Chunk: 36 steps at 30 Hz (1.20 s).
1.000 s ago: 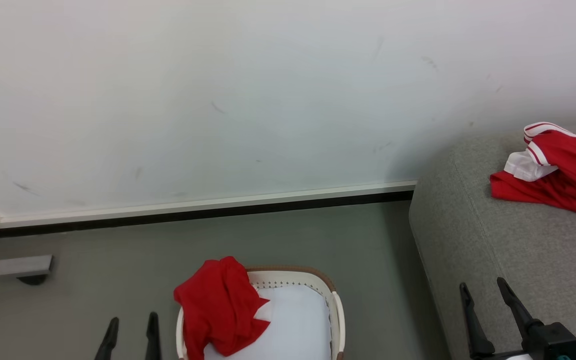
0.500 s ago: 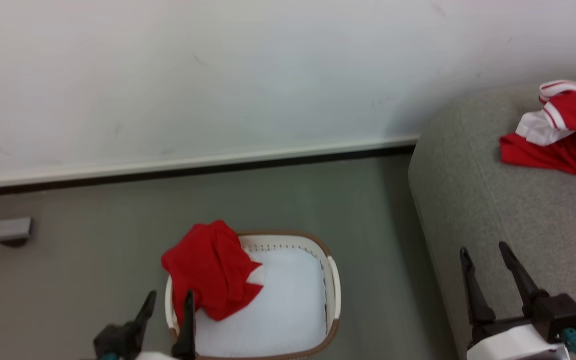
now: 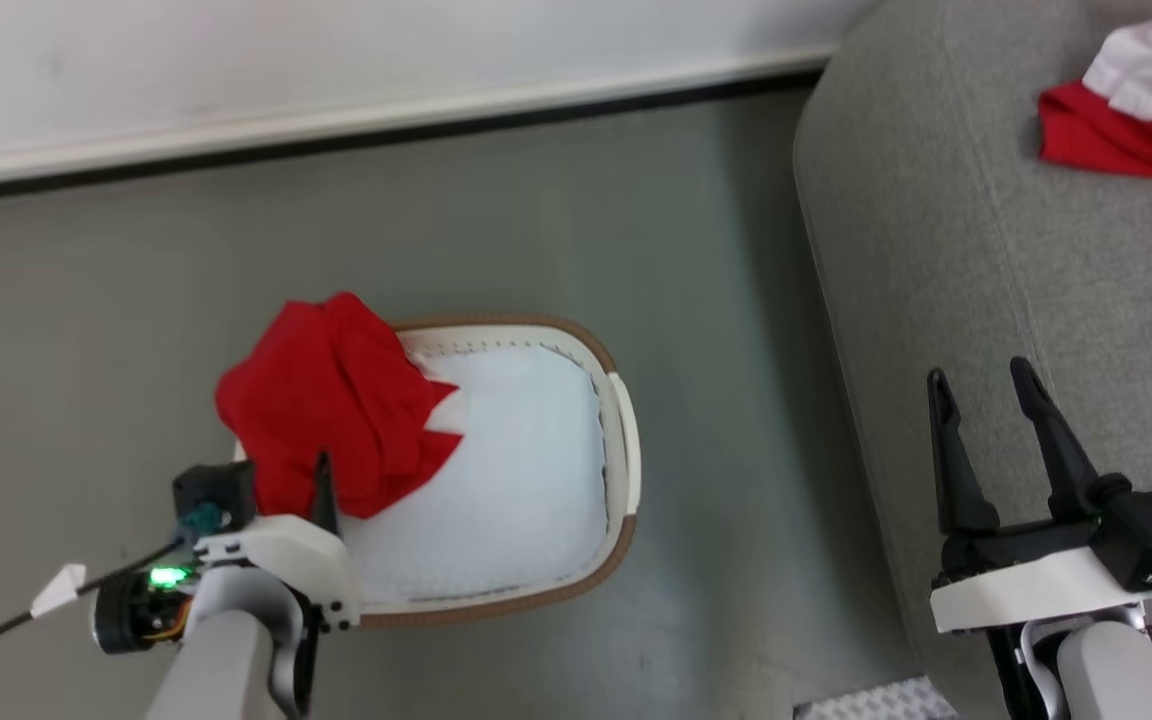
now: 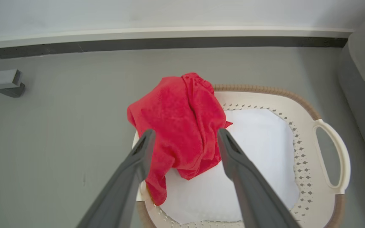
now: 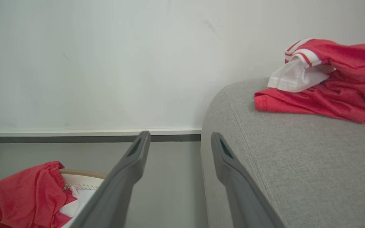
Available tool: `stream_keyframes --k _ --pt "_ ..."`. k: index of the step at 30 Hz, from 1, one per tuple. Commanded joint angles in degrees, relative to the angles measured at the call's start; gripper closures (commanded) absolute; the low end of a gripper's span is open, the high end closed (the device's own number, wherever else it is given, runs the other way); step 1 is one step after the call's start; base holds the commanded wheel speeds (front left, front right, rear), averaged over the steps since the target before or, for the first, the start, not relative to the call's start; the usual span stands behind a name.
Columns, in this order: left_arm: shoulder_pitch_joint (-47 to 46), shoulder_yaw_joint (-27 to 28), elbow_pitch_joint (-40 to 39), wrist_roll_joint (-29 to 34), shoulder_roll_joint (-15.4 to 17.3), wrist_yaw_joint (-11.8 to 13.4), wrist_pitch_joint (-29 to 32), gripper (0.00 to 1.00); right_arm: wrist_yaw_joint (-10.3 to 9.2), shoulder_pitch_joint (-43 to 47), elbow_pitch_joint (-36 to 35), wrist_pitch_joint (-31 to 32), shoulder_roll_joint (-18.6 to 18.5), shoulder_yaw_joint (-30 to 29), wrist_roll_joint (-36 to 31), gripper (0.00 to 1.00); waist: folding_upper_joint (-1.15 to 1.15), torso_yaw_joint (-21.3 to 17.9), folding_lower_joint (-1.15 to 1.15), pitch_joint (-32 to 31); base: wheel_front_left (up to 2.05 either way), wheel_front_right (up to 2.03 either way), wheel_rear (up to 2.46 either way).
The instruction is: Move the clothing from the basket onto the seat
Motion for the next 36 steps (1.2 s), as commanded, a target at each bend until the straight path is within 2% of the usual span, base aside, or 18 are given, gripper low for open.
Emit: stream_keyframes --k 1,9,15,36 --pt "-1.39 0.37 1.75 0.24 0.83 0.72 0.56 0.0 -0.14 -1.06 -0.28 -0.19 -0.14 -0.04 0.73 0.0 0.0 -2.26 -0.02 4.1 0.0 0.0 0.0" --pt "-8.43 1.95 11.69 -0.22 3.24 4.24 0.33 0.0 -0.14 -3.25 -1.18 -0.19 -0.13 -0.32 1.58 0.0 0.0 -4.17 -0.02 8.25 0.0 0.0 0.0" --pt "-12.17 2.2 16.51 -0.55 4.45 5.83 -1.18 0.0 -0.14 -3.7 -1.66 -0.19 -0.14 -0.51 2.03 0.0 0.0 -4.64 -0.02 10.32 0.0 0.0 0.0" --pt "-20.56 0.47 24.52 -0.93 6.21 6.54 -3.71 0.0 -0.14 -5.83 -2.29 -0.19 -0.14 -0.07 4.29 0.0 0.0 -5.49 -0.02 16.07 0.0 0.0 0.0"
